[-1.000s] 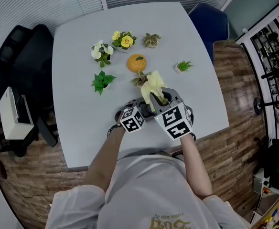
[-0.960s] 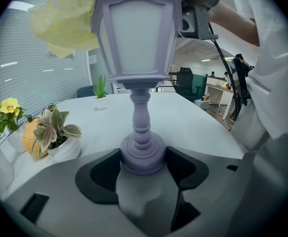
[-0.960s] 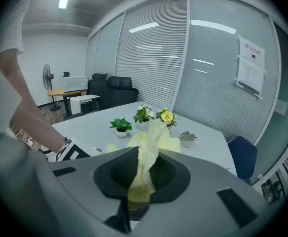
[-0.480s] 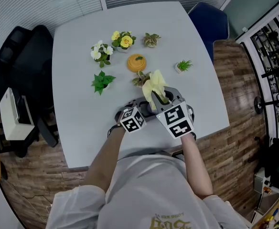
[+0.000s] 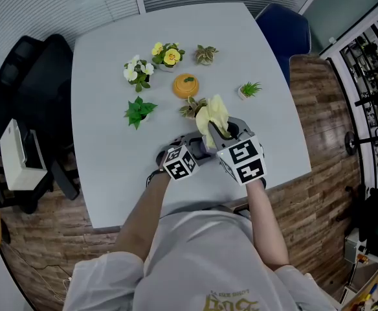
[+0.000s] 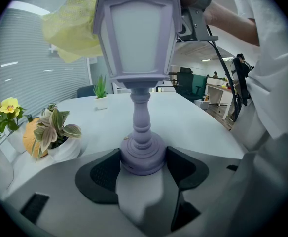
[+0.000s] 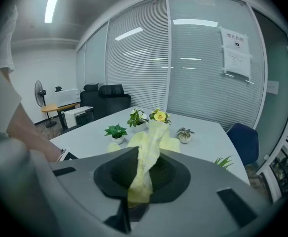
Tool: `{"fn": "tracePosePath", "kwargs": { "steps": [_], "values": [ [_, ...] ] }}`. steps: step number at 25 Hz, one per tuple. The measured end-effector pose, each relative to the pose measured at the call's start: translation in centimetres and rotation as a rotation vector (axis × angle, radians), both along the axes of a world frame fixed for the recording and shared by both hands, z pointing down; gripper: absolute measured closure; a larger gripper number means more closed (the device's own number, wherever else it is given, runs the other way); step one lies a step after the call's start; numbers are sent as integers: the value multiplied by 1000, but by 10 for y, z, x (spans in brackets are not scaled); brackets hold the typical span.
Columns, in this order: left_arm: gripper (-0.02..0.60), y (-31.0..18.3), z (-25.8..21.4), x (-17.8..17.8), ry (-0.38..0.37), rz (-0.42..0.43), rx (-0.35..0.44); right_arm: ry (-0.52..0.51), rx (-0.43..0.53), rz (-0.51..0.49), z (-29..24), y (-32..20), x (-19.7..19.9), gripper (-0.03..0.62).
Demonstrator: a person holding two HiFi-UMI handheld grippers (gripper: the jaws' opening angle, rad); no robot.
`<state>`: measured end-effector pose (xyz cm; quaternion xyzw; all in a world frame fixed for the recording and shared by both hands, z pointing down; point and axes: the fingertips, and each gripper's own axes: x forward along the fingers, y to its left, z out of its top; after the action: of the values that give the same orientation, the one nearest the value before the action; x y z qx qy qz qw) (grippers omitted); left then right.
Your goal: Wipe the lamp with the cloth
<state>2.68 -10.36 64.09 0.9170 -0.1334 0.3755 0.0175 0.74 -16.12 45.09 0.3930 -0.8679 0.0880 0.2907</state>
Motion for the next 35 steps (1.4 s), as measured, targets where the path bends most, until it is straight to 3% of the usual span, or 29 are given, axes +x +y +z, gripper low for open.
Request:
{"fn": "tracePosePath", "kwargs": {
  "steps": [15,35],
  "values": [
    [276,1,-1,0,-1,-1,1,-68,-9,94,-4,-3,18,540],
    [276,0,0,1,-4,-1,-5,-64,-2,166,6,12,50,542]
  ]
}}
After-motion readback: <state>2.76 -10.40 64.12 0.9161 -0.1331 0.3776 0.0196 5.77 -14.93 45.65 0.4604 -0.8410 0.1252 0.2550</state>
